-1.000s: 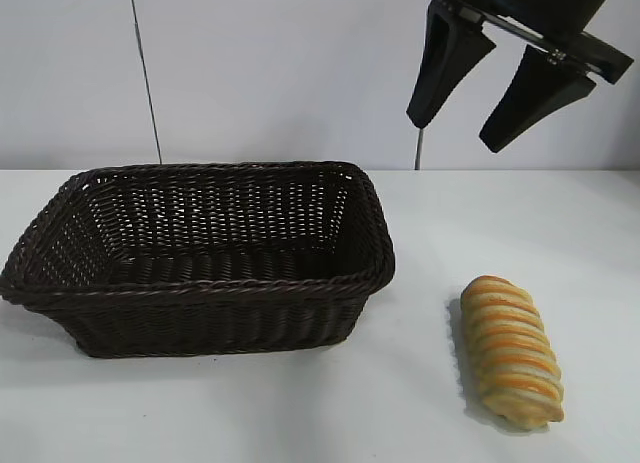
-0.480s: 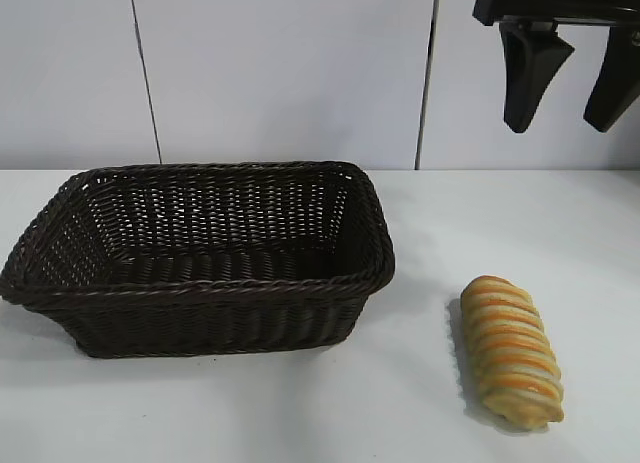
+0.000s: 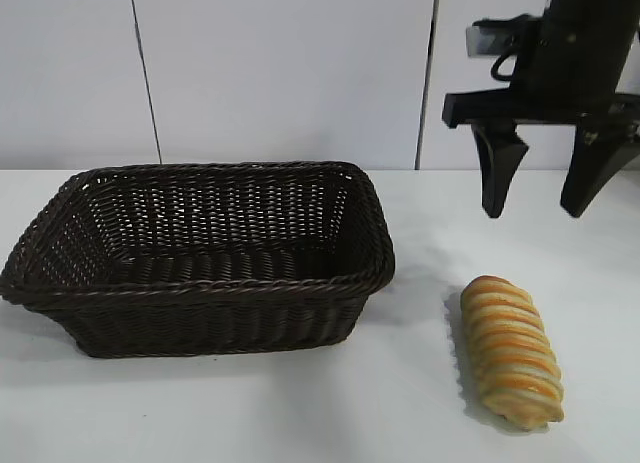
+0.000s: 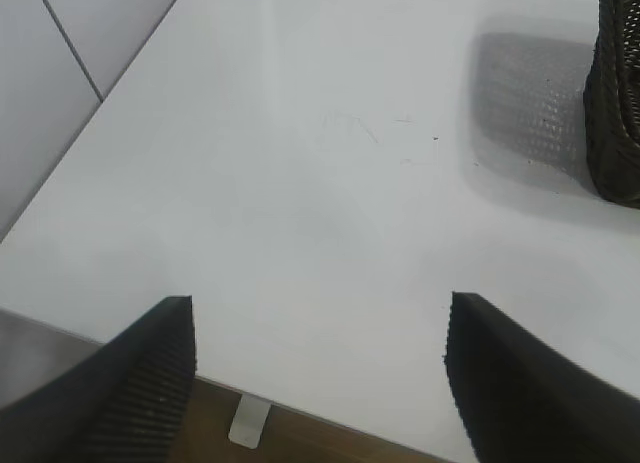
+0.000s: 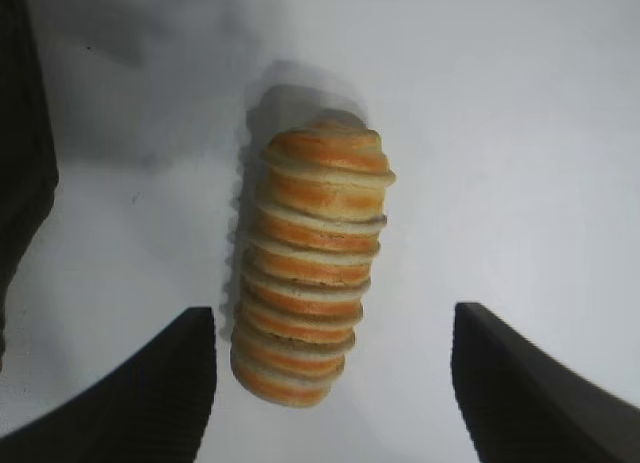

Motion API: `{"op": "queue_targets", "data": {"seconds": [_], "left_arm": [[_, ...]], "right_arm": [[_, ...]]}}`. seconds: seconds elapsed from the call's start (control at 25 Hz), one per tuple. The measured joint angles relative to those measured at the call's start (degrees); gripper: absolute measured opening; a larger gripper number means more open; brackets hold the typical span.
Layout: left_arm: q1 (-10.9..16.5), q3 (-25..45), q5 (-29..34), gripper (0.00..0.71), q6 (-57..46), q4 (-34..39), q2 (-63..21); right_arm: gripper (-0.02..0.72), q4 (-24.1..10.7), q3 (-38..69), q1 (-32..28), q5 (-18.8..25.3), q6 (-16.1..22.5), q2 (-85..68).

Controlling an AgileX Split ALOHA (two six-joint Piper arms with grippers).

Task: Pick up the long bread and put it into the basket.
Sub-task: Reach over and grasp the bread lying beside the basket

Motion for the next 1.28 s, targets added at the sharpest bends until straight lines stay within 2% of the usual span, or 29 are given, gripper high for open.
{"op": "queue_targets", "data": {"seconds": [0.2, 0.72, 0.8, 0.88, 0.96, 1.04, 1.12, 1.28], "left_arm": [[0.0, 0.0, 0.0, 0.51, 0.0, 0.0, 0.0], [0.0, 0.0, 0.0, 0.51, 0.0, 0.0, 0.0], [0.0, 0.0, 0.0, 0.51, 0.0, 0.0, 0.0], [0.0, 0.0, 0.0, 0.51, 0.0, 0.0, 0.0], [0.0, 0.0, 0.0, 0.51, 0.0, 0.0, 0.0], [0.0, 0.0, 0.0, 0.51, 0.0, 0.0, 0.0], [0.0, 0.0, 0.0, 0.51, 0.0, 0.0, 0.0], [0.0, 0.0, 0.0, 0.51, 0.0, 0.0, 0.0]], "right_arm": [[0.461, 0.8, 2.11, 0.0, -4.7, 0.93, 0.15], [0.459, -0.73, 3.91, 0.0, -10.74, 2.27, 0.55], [0.4, -1.08, 3.91, 0.0, -10.74, 2.38, 1.57], [0.232, -1.23, 3.91, -0.04, -10.8, 2.39, 2.55], [0.111, -1.23, 3.79, -0.06, -10.75, 2.39, 2.99], [0.074, -1.23, 3.73, -0.11, -10.48, 2.44, 2.99], [0.073, -1.36, 3.6, -0.11, -9.94, 2.38, 2.21], [0.068, -3.67, 0.03, -0.11, -3.59, 1.76, -2.15]]}}
